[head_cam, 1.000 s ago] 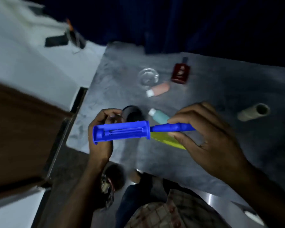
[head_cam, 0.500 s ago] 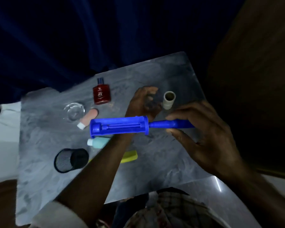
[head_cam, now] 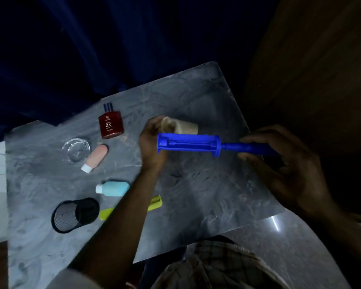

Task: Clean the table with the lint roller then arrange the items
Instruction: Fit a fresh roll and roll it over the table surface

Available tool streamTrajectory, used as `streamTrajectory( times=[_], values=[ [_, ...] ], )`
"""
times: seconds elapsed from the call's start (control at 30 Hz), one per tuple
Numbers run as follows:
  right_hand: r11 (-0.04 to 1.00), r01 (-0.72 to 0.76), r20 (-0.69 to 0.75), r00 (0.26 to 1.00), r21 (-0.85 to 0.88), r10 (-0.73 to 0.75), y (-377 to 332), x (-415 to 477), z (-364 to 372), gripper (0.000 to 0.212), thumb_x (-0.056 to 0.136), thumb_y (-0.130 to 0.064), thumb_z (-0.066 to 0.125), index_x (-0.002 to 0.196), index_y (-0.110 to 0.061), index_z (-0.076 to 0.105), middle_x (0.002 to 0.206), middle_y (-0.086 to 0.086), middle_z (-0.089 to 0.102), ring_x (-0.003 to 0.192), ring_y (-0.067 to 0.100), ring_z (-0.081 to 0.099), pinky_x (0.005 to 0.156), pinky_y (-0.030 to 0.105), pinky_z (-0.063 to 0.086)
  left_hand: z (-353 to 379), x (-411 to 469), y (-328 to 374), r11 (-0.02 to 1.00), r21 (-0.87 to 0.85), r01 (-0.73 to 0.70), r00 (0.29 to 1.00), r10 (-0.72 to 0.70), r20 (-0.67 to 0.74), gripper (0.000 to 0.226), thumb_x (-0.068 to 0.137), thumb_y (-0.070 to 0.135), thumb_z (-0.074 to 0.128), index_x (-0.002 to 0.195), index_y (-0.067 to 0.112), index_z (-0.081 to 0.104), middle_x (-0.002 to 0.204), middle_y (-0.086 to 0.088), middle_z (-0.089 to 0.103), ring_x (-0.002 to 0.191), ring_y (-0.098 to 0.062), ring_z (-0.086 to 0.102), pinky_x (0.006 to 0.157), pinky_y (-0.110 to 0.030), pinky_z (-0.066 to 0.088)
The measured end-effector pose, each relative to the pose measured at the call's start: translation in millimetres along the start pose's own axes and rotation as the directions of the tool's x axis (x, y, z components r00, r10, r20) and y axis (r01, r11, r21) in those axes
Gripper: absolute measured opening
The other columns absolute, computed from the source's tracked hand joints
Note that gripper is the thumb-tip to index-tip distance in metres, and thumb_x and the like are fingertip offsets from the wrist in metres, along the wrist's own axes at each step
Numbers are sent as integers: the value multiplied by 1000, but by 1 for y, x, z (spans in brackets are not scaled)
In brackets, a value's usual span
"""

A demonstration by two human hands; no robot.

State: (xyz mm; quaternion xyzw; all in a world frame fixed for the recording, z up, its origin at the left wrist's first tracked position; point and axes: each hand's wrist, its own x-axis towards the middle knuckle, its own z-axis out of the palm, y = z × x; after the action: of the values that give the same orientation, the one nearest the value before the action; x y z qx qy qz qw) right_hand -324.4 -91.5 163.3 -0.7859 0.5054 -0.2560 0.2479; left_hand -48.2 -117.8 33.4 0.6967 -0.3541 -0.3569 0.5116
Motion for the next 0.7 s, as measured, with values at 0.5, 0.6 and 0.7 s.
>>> streamTrajectory(
  times=[0.5,0.6,0.7],
  values=[
    [953,297,17,955,-55,-297,-33,60,34,22,95,-30,65,112,-19,72,110,-12,59,99,6,56,91,37,45,-135,-84,77,772,-633,61,926,-280,-253,16,91,37,78,105,29,79,119,1,80,109,-14,78,82,-27,65],
    [921,386,11,923,-51,-386,-44,62,46,20,96,-30,66,113,-20,72,110,-7,64,99,15,62,93,35,45,-134,-92,83,868,-497,4,949,-161,-272,20,86,39,84,103,29,80,114,1,79,109,-17,76,79,-30,66],
    [886,461,-13,887,-47,-462,-54,62,57,20,96,-27,68,113,-18,72,111,-3,65,100,20,64,87,45,50,-125,-98,87,894,-449,1,965,-118,-235,24,91,32,84,110,20,76,110,3,80,111,-20,76,77,-30,67]
  ],
)
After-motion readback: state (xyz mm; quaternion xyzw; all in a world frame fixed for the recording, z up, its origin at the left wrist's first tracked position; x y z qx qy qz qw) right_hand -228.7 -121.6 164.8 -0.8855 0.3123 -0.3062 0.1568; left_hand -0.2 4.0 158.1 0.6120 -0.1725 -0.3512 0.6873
